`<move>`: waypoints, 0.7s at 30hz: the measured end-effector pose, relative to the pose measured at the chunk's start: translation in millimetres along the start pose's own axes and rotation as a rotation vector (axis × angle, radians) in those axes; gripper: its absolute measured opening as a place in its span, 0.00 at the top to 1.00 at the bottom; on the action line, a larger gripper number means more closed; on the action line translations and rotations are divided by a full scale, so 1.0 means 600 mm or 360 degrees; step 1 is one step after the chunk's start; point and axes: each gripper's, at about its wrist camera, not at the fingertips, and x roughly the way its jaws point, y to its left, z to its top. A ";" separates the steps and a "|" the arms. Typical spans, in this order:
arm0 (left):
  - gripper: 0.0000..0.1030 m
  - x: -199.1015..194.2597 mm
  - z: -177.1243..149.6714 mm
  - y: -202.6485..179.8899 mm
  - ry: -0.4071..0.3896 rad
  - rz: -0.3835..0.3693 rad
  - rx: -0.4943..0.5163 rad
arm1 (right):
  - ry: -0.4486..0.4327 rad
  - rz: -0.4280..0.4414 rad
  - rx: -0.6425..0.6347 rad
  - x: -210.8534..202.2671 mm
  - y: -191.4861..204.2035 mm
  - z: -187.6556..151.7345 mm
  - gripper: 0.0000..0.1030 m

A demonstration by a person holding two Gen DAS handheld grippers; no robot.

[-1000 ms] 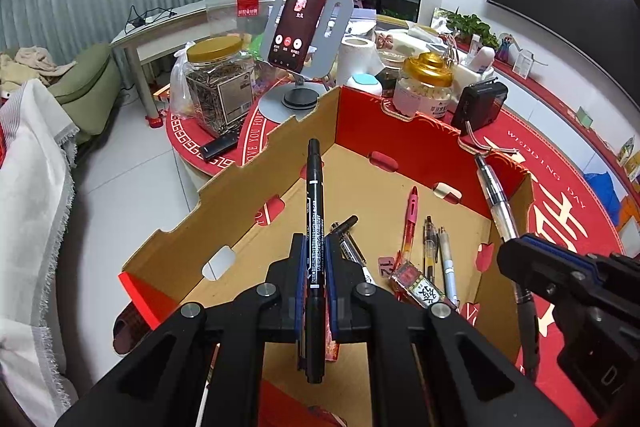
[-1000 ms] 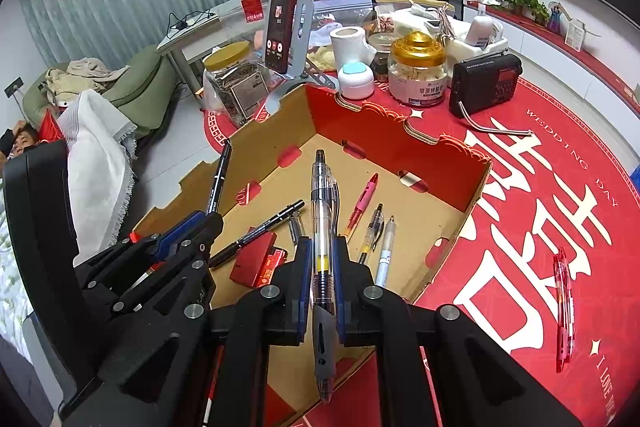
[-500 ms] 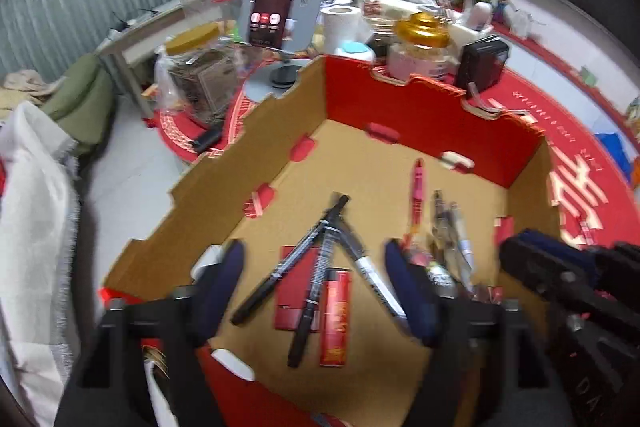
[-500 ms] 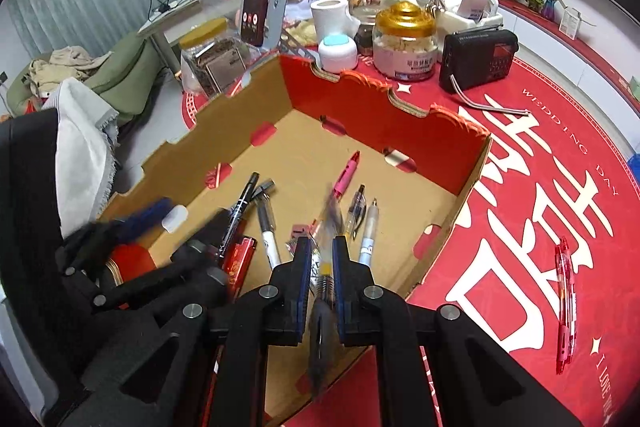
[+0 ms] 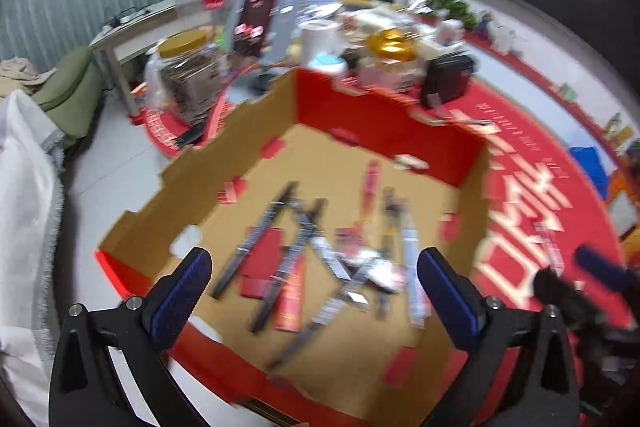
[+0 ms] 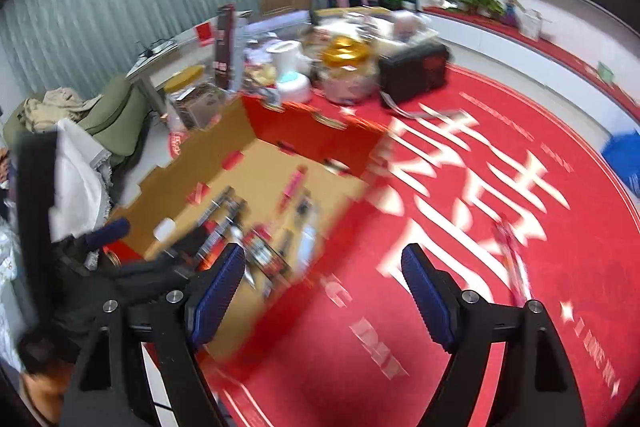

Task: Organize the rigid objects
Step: 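Move both grippers back over the pink pens on the mat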

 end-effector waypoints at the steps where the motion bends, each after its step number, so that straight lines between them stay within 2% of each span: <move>1: 0.00 -0.013 -0.004 -0.019 -0.0017 -0.0068 0.0007 | 0.0014 -0.0031 0.0048 -0.004 -0.023 -0.013 0.21; 5: 0.00 -0.045 -0.025 -0.103 -0.0031 -0.0299 0.0066 | 0.0014 -0.0201 0.0287 -0.030 -0.129 -0.066 0.21; 8: 0.00 -0.049 -0.043 -0.185 -0.0030 -0.0391 0.0152 | 0.0025 -0.0325 0.0469 -0.051 -0.210 -0.101 0.21; 12: 0.00 0.016 -0.061 -0.284 0.0117 -0.0409 0.0169 | 0.0061 -0.0362 0.0707 -0.079 -0.296 -0.148 0.21; 16: 0.00 0.112 -0.074 -0.356 0.0320 -0.0349 0.0146 | 0.0059 -0.0372 0.0786 -0.106 -0.335 -0.188 0.21; 21: 0.00 0.153 -0.079 -0.404 0.0326 -0.0263 0.0237 | 0.0074 -0.0357 0.0830 -0.114 -0.364 -0.213 0.21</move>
